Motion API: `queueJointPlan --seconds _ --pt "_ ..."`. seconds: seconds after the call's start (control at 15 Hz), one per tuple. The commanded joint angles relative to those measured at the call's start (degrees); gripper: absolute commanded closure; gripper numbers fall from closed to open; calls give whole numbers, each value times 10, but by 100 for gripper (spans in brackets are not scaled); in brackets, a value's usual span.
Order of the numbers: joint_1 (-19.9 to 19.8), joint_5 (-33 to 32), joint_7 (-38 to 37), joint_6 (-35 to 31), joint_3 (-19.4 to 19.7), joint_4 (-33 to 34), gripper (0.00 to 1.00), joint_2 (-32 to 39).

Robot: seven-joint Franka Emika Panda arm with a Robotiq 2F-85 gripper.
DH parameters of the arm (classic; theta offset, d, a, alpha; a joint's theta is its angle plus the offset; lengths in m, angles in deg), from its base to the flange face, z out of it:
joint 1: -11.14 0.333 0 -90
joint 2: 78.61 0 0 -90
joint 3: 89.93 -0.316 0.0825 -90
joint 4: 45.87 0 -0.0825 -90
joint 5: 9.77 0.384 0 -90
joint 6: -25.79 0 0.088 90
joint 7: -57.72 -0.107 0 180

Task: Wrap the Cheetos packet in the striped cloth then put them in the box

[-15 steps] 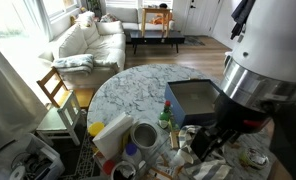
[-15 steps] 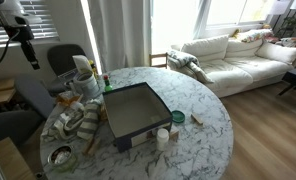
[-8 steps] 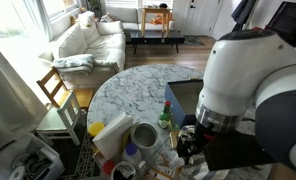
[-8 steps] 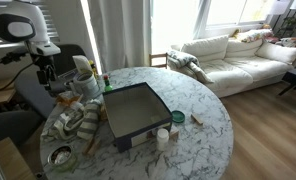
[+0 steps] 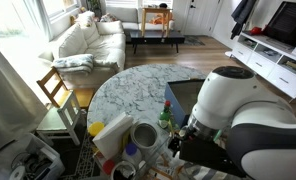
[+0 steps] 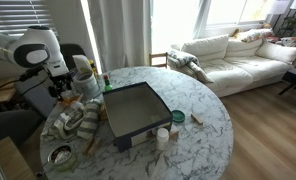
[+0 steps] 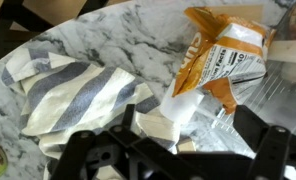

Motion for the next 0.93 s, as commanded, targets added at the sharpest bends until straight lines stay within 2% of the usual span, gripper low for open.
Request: queueJointPlan --seconds 0.0,0.53,0.6,0.73,0.8,0.87 --pt "23 22 -58 -56 20 -9 0 36" --pt "44 41 -107 -103 37 -7 1 78" --pt "45 44 -110 -103 38 -6 5 80" --pt "46 51 -111 -99 41 -6 25 81" --pt "46 51 -114 -97 43 -6 39 80" --pt "47 49 -117 -98 45 -7 47 79"
